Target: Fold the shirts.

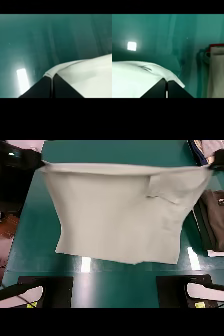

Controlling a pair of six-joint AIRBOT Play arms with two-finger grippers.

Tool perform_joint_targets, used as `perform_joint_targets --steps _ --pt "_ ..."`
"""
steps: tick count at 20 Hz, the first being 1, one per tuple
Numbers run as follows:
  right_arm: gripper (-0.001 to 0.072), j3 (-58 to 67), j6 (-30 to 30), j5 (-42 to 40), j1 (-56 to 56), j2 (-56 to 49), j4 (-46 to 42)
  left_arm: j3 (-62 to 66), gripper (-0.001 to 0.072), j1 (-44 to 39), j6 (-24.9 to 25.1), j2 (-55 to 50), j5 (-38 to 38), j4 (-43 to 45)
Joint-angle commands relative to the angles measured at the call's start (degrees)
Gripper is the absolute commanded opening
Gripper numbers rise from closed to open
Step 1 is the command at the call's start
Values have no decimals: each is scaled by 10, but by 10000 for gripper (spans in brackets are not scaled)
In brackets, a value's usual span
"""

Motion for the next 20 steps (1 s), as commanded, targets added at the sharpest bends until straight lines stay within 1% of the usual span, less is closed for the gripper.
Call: perform_joint_targets --steps 1,3,6,8,10,13,16,18,20 --pt "9 0 9 -51 21 -116 0 -10 25 0 1 -94 94 -1" --pt "9 0 11 -125 22 -150 0 -10 25 0 1 -123 151 0" --pt "9 -1 12 -221 22 -172 0 -10 25 0 1 -149 231 3" --pt "9 -2 12 -260 22 -179 -1 -10 25 0 1 -165 249 9" --pt "8 -20 12 -271 22 -179 0 -12 26 0 12 -179 230 17" --pt "8 -78 12 -231 22 -175 0 -16 25 0 52 -185 158 57" --pt "8 -166 12 -215 31 -150 -1 -31 25 0 53 -185 97 101" --pt "9 -227 12 -230 42 -122 0 -60 26 0 60 -185 88 104" --pt "9 -276 12 -249 54 -103 0 -94 26 0 60 -185 96 104"
